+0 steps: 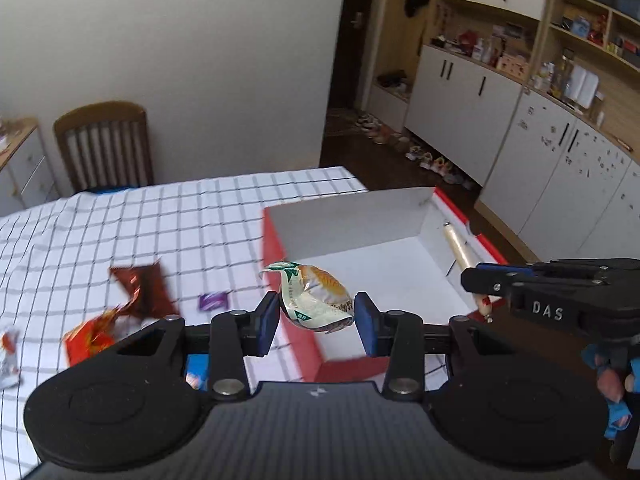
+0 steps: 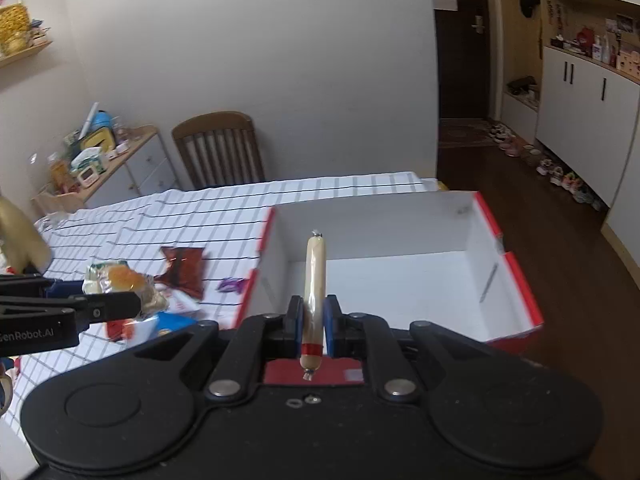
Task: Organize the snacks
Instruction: 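Carry pastry and sausage stick into the red box and open both grippers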
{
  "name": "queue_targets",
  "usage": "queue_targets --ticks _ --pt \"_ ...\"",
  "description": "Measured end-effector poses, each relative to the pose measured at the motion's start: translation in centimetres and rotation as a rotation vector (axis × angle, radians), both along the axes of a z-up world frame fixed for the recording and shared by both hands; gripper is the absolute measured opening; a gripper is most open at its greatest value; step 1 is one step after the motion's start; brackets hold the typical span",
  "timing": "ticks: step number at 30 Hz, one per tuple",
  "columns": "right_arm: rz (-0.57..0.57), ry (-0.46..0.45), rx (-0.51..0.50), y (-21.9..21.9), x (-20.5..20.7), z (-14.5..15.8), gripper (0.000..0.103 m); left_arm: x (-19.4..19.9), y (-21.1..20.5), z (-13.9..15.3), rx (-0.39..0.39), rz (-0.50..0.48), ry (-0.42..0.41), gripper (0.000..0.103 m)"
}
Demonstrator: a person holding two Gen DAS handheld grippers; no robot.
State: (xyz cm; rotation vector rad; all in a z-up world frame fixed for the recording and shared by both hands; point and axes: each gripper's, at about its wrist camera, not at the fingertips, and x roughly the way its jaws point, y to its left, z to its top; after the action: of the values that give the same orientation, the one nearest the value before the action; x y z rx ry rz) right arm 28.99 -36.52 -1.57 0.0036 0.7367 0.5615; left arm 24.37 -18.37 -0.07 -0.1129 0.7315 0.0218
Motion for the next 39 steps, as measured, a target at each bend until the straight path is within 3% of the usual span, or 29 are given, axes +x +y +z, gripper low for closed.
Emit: queue_targets --ticks 8,12,15,26,34,39 --pt "-0.021 -0.014 -0.027 -1.4 2.7 -0.4 0.009 5.3 -3.1 -1.1 -0.005 -0.05 0.016 0.039" --pt "-0.028 -0.006 -0.045 -2.0 4.2 -1.1 0.009 8.0 -4.4 -3.6 0.025 -0.06 0.064 0.038" --pt "-0.036 0.024 -0.081 -2.0 5.7 -2.6 0.009 9.2 -4.3 -5.5 0.005 -0.038 0.109 0.038" --pt "-0.067 0.163 -0.159 -1.8 8.9 -7.1 0.012 9.9 -5.1 -8.1 0.017 -0.021 0.196 0.038" --pt "-0.055 0.178 -0.144 -2.3 8.9 -7.1 0.019 9.5 -5.2 -7.6 0.012 -0.01 0.189 0.039" --pt "-0.043 0.176 -0.136 -2.9 8.7 -6.9 0.024 8.9 -5.2 -7.0 0.011 -0.002 0.167 0.047"
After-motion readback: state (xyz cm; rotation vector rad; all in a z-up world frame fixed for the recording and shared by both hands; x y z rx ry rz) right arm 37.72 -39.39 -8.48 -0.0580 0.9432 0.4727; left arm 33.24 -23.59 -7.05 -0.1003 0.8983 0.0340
